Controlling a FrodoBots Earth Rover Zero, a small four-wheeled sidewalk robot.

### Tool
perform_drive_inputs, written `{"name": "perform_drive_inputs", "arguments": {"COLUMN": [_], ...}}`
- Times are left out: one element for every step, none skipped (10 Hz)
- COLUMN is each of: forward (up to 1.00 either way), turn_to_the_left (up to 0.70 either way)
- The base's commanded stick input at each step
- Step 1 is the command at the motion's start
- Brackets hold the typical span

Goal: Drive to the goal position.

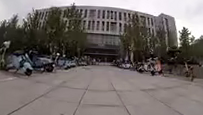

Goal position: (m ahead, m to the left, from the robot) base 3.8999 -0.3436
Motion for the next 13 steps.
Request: {"name": "perform_drive_inputs", "arguments": {"forward": [0.7,0.7,0.7,0.7,0.7,0.7,0.7,0.7,0.7,0.7,0.7,0.7,0.7], "turn_to_the_left": [0.0,0.0,0.0,0.0,0.0,0.0,0.0,0.0,0.0,0.0,0.0,0.0,0.0]}}
